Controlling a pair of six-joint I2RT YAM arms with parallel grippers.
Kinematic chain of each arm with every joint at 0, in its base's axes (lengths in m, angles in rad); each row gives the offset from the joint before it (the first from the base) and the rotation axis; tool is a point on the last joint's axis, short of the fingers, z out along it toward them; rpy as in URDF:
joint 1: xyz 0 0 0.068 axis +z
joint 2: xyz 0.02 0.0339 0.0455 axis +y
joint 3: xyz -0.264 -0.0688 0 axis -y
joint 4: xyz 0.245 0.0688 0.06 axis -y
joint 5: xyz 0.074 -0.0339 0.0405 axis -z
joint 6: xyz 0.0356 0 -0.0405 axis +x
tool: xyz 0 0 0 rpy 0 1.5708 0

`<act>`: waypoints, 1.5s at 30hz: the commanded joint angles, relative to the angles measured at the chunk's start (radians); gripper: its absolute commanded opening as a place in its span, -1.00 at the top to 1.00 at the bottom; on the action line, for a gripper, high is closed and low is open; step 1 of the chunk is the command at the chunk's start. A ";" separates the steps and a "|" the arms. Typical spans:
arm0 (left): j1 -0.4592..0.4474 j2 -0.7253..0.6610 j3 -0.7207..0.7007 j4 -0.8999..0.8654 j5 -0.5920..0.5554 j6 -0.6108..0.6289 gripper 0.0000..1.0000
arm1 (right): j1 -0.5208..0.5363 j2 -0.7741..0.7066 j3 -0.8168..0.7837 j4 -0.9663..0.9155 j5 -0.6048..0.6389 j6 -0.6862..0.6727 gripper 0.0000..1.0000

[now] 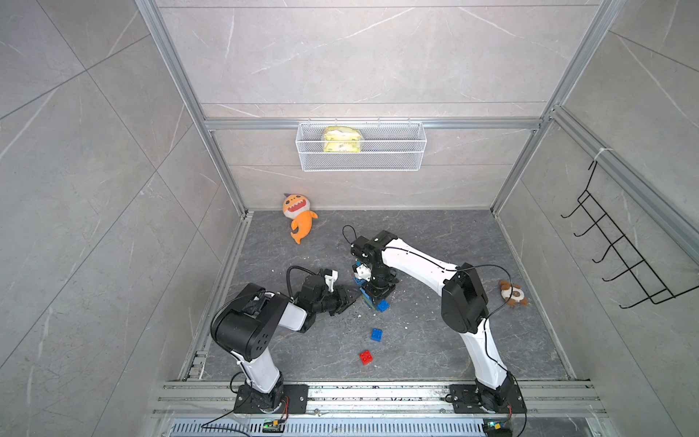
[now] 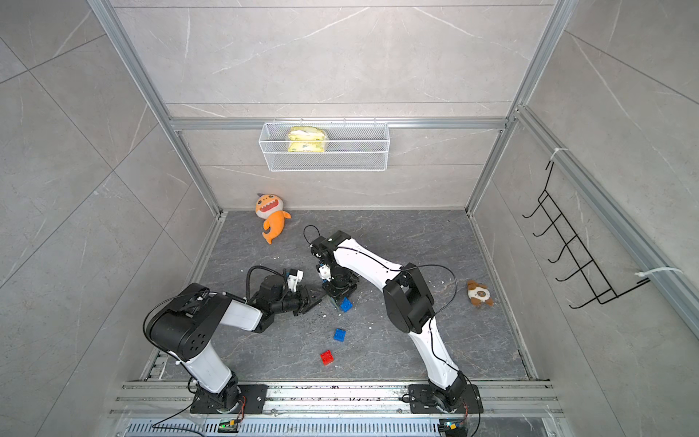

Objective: Assemble a heart with lego
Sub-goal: Assemble the lego brick with the lego brick, then pick up the lego brick from the center of the board.

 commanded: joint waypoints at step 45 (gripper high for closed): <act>0.104 -0.189 0.100 -0.462 -0.137 0.164 -0.15 | -0.141 0.384 0.603 0.043 0.022 0.063 -0.16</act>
